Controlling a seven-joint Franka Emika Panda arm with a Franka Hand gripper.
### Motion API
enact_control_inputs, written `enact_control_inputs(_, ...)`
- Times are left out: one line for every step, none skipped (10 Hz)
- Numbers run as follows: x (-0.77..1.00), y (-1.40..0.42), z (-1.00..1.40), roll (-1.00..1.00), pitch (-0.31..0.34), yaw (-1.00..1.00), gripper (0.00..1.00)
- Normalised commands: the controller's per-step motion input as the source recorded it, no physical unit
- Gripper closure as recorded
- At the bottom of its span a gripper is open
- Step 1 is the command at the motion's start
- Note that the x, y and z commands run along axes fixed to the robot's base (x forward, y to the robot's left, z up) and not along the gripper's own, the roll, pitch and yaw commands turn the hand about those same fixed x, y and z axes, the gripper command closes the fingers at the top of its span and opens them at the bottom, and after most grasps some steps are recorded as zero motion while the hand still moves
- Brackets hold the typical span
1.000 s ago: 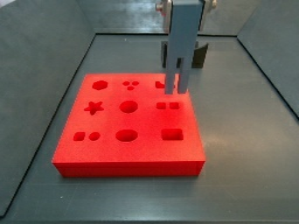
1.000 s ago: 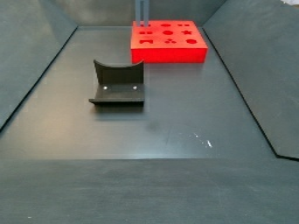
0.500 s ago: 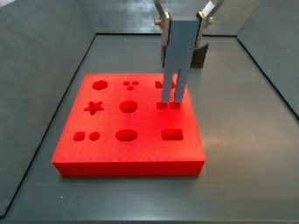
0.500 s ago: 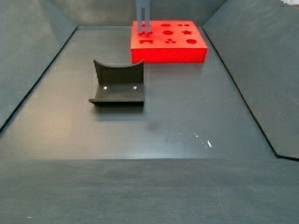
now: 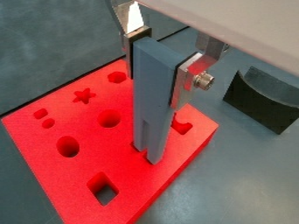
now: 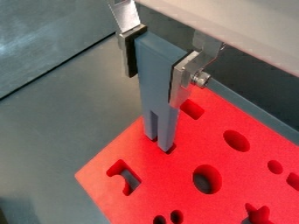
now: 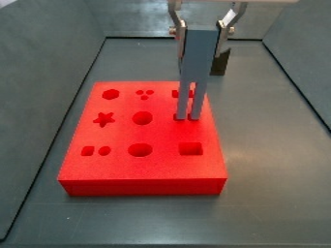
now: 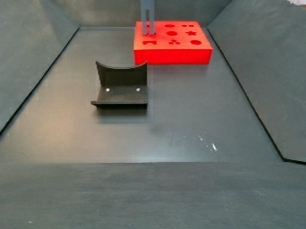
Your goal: Insert the double-square object.
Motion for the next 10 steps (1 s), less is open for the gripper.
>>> enact_control_inputs(-0.06,-0.03,-0.17,0.05,0.000,0.08,1.00)
enact_control_inputs(-0.06,-0.11,-0.13,0.04,0.000,0.11,1.00)
enact_control_inputs(-0.11,-0.08,-0.13,0.05,0.000,0.11,1.00)
enact_control_inputs(-0.08,0.00,-0.15,0.04,0.000,0.08,1.00)
enact_control_inputs(0.00,0.00,-0.18,0.01,0.014,0.02,1.00)
enact_control_inputs(0.18,0.00,-0.38,0.01,0.046,-0.01,1.00)
enact_control_inputs(0.33,-0.10,-0.63,0.03,0.049,-0.14,1.00)
enact_control_inputs(0.31,-0.10,-0.66,0.05,0.059,-0.19,1.00)
enact_control_inputs(0.19,-0.04,-0.51,0.05,0.036,-0.13,1.00)
enact_control_inputs(0.00,0.00,-0.36,0.04,0.000,-0.05,1.00)
